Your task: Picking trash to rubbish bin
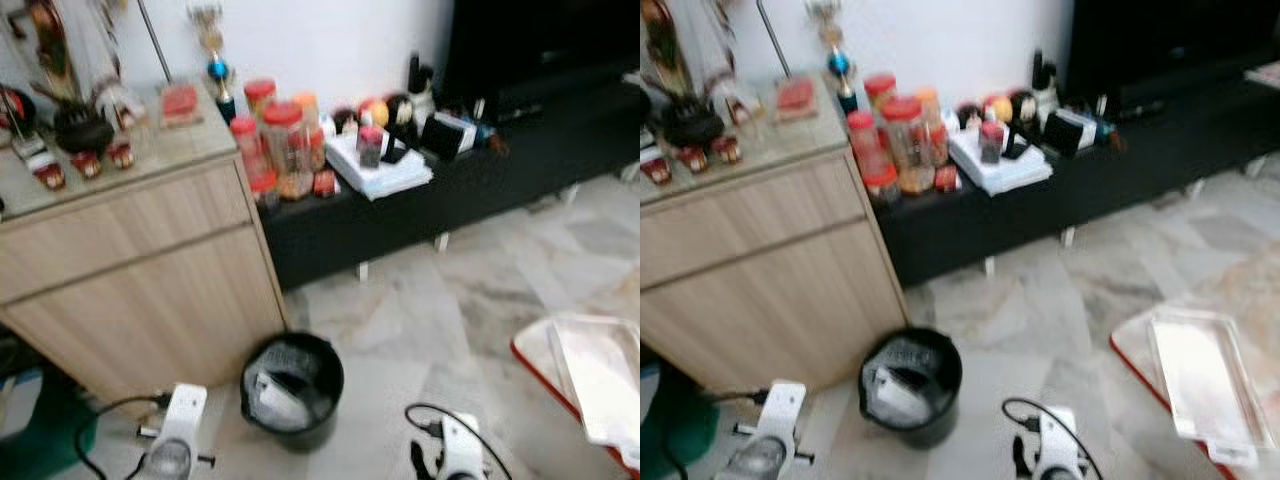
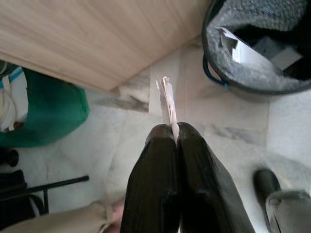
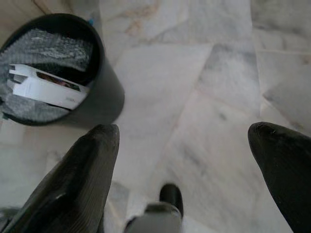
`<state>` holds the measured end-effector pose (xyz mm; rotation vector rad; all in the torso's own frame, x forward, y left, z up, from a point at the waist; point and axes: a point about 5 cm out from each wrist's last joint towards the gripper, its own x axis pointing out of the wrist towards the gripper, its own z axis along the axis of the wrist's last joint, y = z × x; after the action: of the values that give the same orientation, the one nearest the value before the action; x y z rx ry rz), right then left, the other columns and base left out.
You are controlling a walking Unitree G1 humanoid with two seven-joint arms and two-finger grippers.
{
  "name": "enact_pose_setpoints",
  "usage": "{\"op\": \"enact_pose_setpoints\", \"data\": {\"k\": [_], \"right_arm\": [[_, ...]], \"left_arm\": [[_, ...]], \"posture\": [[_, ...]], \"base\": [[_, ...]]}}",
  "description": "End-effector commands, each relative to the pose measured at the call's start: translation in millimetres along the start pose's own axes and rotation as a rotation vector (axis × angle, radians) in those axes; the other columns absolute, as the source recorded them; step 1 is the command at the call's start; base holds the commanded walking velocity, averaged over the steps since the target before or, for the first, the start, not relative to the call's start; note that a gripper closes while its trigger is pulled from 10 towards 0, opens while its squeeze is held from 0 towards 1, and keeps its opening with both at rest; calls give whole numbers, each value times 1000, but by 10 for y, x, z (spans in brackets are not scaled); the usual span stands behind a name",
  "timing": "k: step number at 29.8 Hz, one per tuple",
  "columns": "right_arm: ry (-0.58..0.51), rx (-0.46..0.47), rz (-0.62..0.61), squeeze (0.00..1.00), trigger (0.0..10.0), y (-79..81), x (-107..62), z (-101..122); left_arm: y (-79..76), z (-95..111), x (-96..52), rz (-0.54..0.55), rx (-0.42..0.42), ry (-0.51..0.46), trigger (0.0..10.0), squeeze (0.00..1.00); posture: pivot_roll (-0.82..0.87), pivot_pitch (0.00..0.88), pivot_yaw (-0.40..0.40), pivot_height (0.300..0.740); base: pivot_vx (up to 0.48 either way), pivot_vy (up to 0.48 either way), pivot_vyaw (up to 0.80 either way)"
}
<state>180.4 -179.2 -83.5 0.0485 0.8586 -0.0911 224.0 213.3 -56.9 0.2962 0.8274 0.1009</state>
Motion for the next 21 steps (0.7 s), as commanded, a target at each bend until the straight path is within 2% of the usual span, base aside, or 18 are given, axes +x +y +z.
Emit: {"op": "enact_pose_setpoints", "data": {"k": [1,9,14,21], "right_arm": [[2,1,36,0,10000,140,9,8],[2,-22,43,0,10000,140,8,6],[3,-18,42,0,10000,139,8,4],[5,-6,38,0,10000,129,5,-5]], "left_arm": [[117,-46,-1,25,24,15,10000,0],[115,-51,-2,27,23,15,10000,0],[113,-51,-3,27,21,15,10000,0],[110,-43,-1,29,19,12,10000,0]], "posture": [[-78,0,87,740],[-76,0,84,740],[-76,0,83,740],[-73,0,79,740]], "base": [[382,0,0],[382,0,0],[384,0,754],[380,0,0]]}}
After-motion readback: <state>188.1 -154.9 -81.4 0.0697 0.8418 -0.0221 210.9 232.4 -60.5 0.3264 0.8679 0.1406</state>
